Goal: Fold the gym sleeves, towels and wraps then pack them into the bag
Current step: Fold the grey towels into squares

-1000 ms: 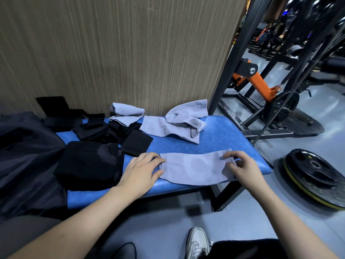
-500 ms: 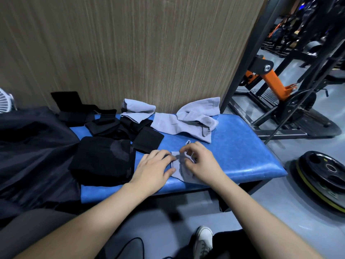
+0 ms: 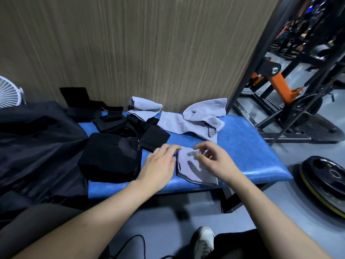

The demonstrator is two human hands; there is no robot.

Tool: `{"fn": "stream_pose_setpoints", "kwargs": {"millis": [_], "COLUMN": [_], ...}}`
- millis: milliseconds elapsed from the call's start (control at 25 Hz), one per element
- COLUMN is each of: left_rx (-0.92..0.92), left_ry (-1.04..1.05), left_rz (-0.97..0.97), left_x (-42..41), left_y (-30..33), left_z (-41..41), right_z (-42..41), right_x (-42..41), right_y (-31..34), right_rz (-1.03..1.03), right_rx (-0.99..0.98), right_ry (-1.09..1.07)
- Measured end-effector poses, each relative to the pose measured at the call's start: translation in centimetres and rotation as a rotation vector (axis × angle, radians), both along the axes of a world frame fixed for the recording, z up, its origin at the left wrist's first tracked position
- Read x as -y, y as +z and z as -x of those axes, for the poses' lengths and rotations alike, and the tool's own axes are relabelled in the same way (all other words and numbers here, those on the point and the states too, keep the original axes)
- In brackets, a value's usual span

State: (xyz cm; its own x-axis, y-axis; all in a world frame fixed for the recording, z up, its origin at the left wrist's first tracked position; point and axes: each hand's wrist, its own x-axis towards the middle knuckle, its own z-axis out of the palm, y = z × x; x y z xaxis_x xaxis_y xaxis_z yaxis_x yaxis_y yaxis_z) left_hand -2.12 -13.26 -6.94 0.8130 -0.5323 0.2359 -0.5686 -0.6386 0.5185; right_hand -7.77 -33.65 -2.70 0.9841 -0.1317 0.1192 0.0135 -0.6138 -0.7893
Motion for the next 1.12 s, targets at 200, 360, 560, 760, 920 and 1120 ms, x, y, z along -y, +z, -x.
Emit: {"fn": "stream_pose_setpoints", "kwargs": {"millis": [200,360,560,760,920,1120], "left_rx": [0.067,0.029,0.009,0.033,-0.024,-0.061], "left_ry": [-0.132,-0.21,-0.223,-0.239,-0.249,-0.009], "left_rz": [-0.083,-0.304,-0.326,-0.285,-0.3,-0.129], "left_x": [0.7,0.9,0.7,0.8,1.1,2.6], "left_y": [0.3,0.3,1.2,1.6,2.0,3.8], "left_z": [-0.2,-1.1,-1.2,-0.8,-1.8,-4.9], "right_z": [1.3,1.6,1.5,1.3,1.0,-1.4], "right_x": [4.4,5.8,6.2,6.3,6.4,7.5], "right_y": [-0.6,-2.0,-2.3,-1.9,-1.8,-1.9], "right_rz": [0.243,0.341,0.301,0.408,0.37,0.179], "right_rx": [-0.099,-0.181,-0.149,-0.098,-0.205,-0.038], "right_ry": [0.045,0.089,0.097,0.047,0.063,-0.256]}}
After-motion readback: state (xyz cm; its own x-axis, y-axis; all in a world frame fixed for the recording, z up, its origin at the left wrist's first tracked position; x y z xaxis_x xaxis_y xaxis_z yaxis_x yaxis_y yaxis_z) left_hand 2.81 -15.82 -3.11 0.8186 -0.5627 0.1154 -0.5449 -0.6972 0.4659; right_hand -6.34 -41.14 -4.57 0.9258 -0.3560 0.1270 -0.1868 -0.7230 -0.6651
